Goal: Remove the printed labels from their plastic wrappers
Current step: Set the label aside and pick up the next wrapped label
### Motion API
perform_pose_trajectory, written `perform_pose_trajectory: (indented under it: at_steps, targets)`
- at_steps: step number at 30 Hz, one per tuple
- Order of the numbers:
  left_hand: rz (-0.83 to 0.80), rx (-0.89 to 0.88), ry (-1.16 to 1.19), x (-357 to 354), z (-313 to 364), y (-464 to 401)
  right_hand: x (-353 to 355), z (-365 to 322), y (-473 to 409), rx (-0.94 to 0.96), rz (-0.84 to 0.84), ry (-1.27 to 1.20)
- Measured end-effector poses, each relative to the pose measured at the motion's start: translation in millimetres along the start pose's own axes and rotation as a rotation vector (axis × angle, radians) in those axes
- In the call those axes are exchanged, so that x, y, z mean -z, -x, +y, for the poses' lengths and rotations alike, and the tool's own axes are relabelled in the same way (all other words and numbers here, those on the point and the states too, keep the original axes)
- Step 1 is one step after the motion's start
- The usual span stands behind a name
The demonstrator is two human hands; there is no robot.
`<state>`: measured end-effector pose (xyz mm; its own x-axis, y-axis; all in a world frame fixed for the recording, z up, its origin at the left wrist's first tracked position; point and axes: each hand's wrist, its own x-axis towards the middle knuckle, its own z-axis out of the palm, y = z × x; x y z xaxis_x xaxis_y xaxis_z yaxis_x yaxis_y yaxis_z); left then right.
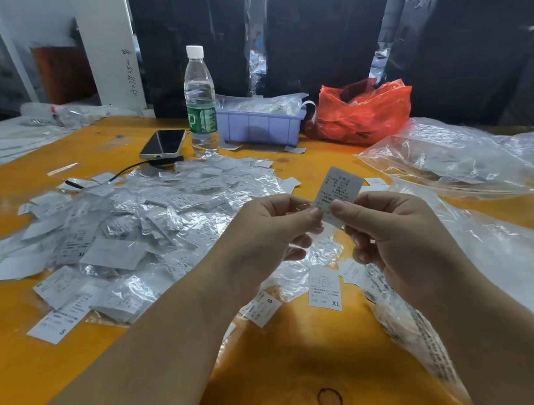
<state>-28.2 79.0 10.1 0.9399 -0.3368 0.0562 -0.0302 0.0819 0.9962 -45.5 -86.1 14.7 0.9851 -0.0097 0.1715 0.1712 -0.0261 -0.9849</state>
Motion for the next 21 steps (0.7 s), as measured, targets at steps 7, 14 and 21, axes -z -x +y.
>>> perform_pose_trajectory:
  at_steps: [7,14,21]
  targets:
    - [0.065,0.042,0.097,-1.0,-1.5,-1.1,-6.4,5.8,0.2,-0.029,0.003,-0.087]
    - [0.154,0.008,0.083,0.9,-2.3,-2.4,-4.1,5.1,0.4,-0.061,-0.052,-0.013]
    - [0.153,0.01,0.076,2.6,-0.4,-0.9,-3.0,0.6,1.1,-0.067,-0.086,-0.018]
